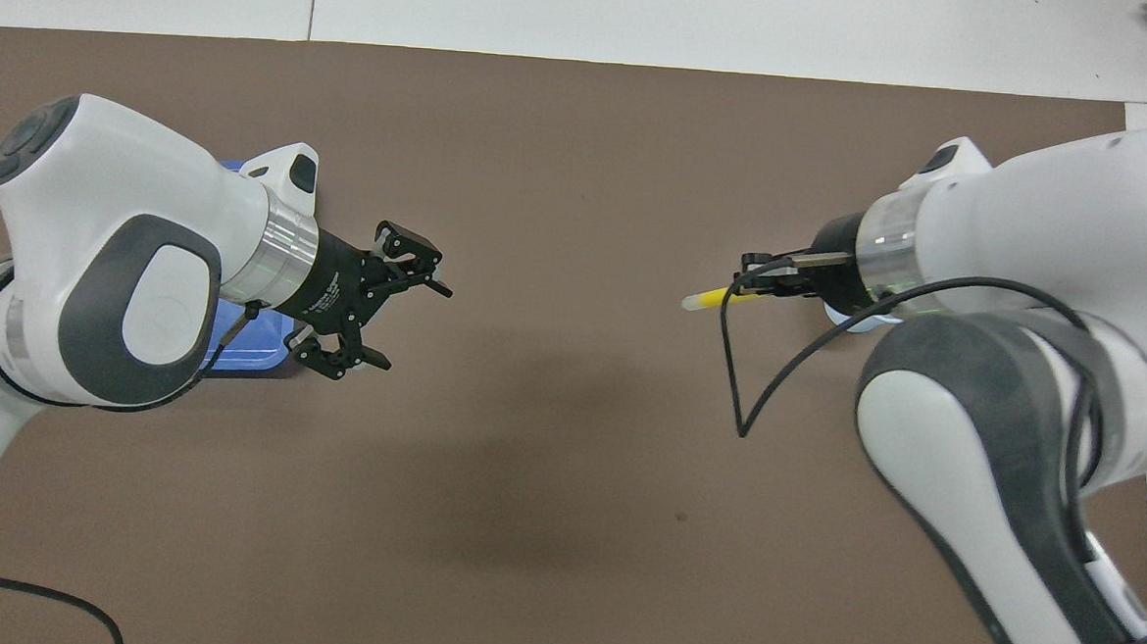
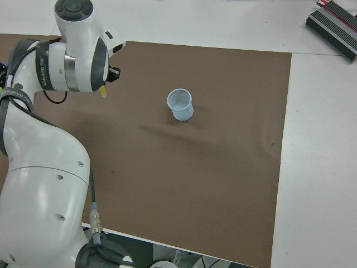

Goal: Transfer and insert pens with both arms
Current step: 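Move the yellow pen over the cup with the right gripper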

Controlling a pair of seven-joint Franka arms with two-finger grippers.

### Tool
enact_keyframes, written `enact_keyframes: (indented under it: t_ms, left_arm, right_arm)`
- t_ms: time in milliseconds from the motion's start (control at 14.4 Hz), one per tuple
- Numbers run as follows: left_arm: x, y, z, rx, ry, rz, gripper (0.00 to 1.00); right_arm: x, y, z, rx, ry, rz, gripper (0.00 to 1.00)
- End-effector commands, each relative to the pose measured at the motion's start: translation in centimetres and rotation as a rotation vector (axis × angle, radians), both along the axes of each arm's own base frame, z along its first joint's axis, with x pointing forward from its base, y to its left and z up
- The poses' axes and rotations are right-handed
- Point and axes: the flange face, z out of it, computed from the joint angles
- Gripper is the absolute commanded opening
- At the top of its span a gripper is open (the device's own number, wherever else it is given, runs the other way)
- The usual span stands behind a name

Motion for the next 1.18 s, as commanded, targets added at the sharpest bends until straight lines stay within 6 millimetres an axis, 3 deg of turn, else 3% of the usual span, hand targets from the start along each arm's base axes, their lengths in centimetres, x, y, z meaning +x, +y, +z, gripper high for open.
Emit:
enact_keyframes:
  t_ms: [0, 139, 279, 488, 627, 766, 906, 1115]
  left_arm:
    - [-0.2, 2.7, -0.3, 0.109, -0.121, -0.254, 1.0]
    - [0.4, 4.1, -0.4, 0.157, -0.193, -0.395, 1.0]
    - [1.3, 6.5, -1.0, 0.195, -0.271, -0.492, 0.99]
    - [2.4, 10.0, -2.6, 0.323, -0.423, -0.7, 0.95]
    - [3.5, 12.1, -2.3, 0.358, -0.496, -0.824, 0.95]
    - [3.9, 12.9, -2.4, 0.366, -0.523, -0.856, 0.95]
    - [4.4, 13.8, -2.6, 0.383, -0.547, -0.888, 0.94]
    - [6.1, 18.4, -5.2, 0.43, -0.588, -0.943, 0.91]
  right_arm:
    - [1.0, -6.8, -0.3, -0.104, -0.015, 0.116, 0.0]
    - [1.3, -11.2, -0.5, -0.195, -0.036, 0.195, 0.0]
    - [1.5, -13.1, -1.2, -0.245, -0.04, 0.219, 0.0]
    - [3.0, -13.9, -3.4, -0.279, -0.066, 0.228, 0.0]
    - [3.1, -13.9, -4.9, -0.277, -0.05, 0.219, 0.0]
    - [2.9, -14.2, -6.5, -0.279, -0.043, 0.216, 0.0]
    - [3.0, -15.8, -7.9, -0.301, -0.04, 0.203, 0.0]
    - [3.0, -16.2, -11.1, -0.299, -0.037, 0.193, 0.0]
